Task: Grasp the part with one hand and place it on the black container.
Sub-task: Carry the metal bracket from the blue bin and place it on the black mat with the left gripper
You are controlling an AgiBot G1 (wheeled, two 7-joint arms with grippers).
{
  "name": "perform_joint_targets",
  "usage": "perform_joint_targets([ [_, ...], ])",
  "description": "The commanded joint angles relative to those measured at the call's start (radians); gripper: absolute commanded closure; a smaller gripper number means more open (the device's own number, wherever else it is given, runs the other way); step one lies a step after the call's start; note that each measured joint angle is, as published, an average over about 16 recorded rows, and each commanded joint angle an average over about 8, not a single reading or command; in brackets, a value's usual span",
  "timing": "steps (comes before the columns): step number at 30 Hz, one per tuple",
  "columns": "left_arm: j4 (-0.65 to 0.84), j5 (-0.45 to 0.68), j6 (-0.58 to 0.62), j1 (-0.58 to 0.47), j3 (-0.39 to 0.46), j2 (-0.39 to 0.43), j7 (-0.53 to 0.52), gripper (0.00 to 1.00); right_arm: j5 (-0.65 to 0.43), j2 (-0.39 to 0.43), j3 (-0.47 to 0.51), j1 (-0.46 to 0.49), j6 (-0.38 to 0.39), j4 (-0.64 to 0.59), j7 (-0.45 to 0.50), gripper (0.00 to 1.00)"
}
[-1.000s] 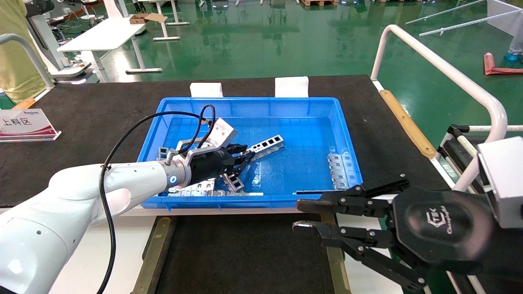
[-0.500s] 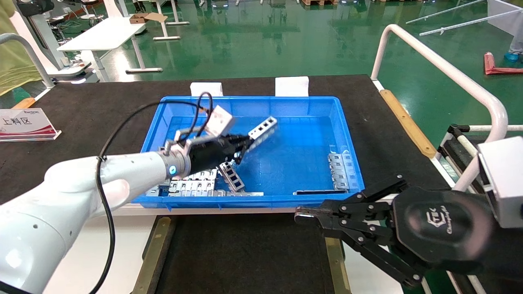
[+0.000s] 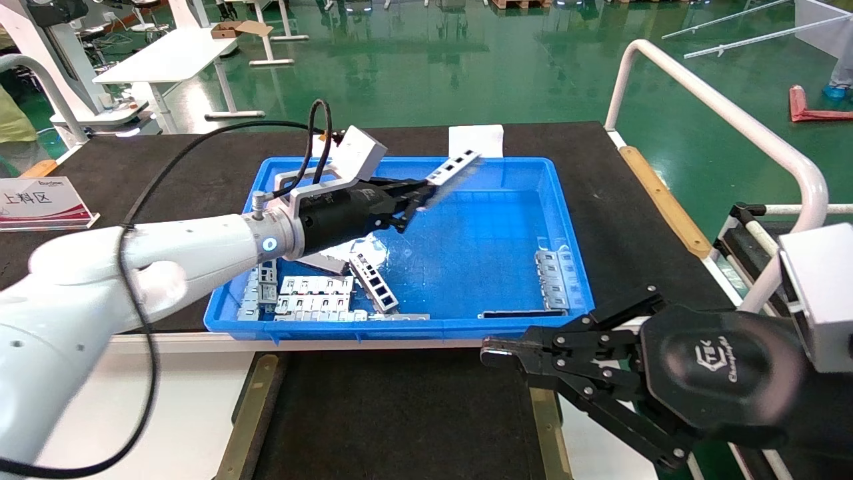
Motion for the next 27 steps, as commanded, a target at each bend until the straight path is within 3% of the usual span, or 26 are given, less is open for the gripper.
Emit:
perform_joint_targets([
  [1, -0.009, -0.02, 0.082, -0.005, -0.008, -0.017, 0.008, 1.0, 0.0, 0.0, 0.0, 0.0, 0.0, 0.0, 0.0, 1.0],
  [7, -0.037, -0.047, 0.321, 0.007, -0.011, -0.088, 0.006, 1.0, 0.0, 0.0, 0.0, 0.0, 0.0, 0.0, 0.0, 1.0],
  [15, -0.171, -0.068, 0.521, 0.082, -0.004, -0.206, -0.043, 1.0, 0.0, 0.0, 0.0, 0.0, 0.0, 0.0, 0.0, 1.0],
  [21, -0.358, -0.095, 0.55, 0.199, -0.005, -0.318, -0.12, 1.0, 0.0, 0.0, -0.001, 0.0, 0.0, 0.0, 0.0, 1.0],
  [27, -0.574, -0.114, 0.444, 0.365, -0.003, -0.419, -0.214, 1.0, 0.0, 0.0, -0.001, 0.0, 0.0, 0.0, 0.0, 1.0],
])
